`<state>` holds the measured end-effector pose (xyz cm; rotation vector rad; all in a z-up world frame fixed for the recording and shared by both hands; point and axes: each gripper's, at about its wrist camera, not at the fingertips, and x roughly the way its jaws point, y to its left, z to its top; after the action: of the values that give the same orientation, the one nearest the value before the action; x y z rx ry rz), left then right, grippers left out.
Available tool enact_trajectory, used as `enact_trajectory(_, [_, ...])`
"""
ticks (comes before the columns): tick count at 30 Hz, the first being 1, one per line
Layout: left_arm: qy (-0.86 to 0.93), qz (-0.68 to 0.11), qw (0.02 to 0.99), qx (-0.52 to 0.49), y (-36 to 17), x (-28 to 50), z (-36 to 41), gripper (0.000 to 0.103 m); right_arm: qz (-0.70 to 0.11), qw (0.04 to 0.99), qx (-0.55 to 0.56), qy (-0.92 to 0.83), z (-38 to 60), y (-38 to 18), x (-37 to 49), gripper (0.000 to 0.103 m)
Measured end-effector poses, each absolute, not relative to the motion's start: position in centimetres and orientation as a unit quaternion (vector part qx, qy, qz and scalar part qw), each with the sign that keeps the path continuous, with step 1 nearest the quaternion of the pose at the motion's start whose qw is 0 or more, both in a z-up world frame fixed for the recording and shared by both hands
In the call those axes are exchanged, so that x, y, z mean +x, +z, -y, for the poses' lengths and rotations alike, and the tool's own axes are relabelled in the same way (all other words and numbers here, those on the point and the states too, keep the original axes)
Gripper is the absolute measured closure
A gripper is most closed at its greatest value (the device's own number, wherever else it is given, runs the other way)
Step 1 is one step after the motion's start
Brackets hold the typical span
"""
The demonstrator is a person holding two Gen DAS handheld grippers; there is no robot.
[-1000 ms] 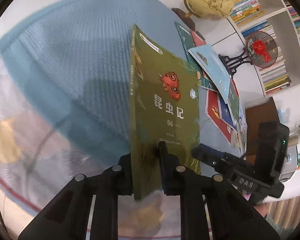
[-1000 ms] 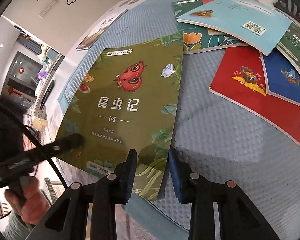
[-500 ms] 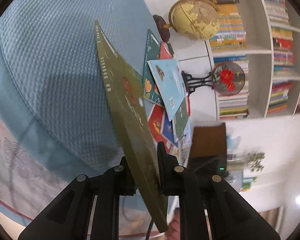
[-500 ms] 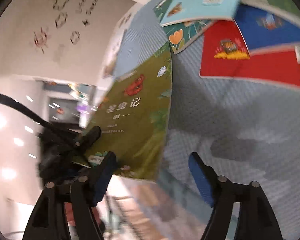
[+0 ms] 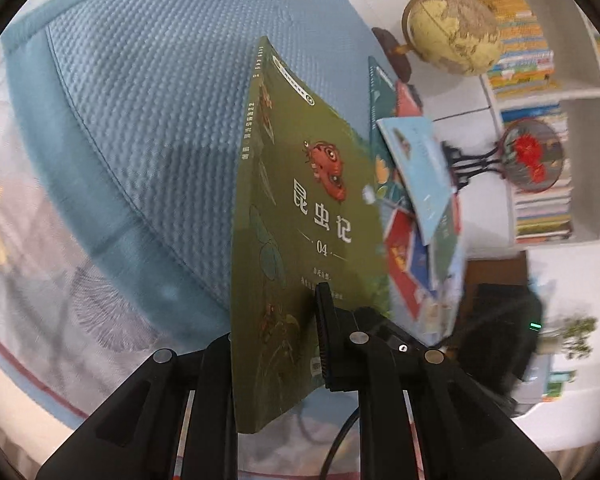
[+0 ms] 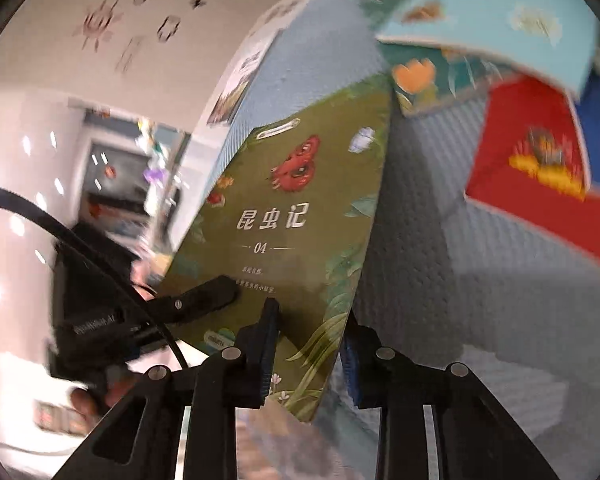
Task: Organize books
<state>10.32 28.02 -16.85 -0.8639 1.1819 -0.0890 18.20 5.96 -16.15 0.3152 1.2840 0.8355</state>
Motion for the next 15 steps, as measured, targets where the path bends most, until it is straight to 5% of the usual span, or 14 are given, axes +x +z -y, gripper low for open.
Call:
enact_trajectory(6, [-0.009, -0.549, 0.783, -0.292, -14.3, 10.2, -25.9, 0.090, -0.530, 0.752, 0.005, 0.392, -8.0, -14.1, 15.6, 0.075])
enact_trajectory(15, [-0.057, -0.515, 0.801, -0.300, -10.9, 9.0, -28.7, 0.090, -0.519, 0.748, 0.068, 0.408, -8.8, -10.3, 15.5, 0.075])
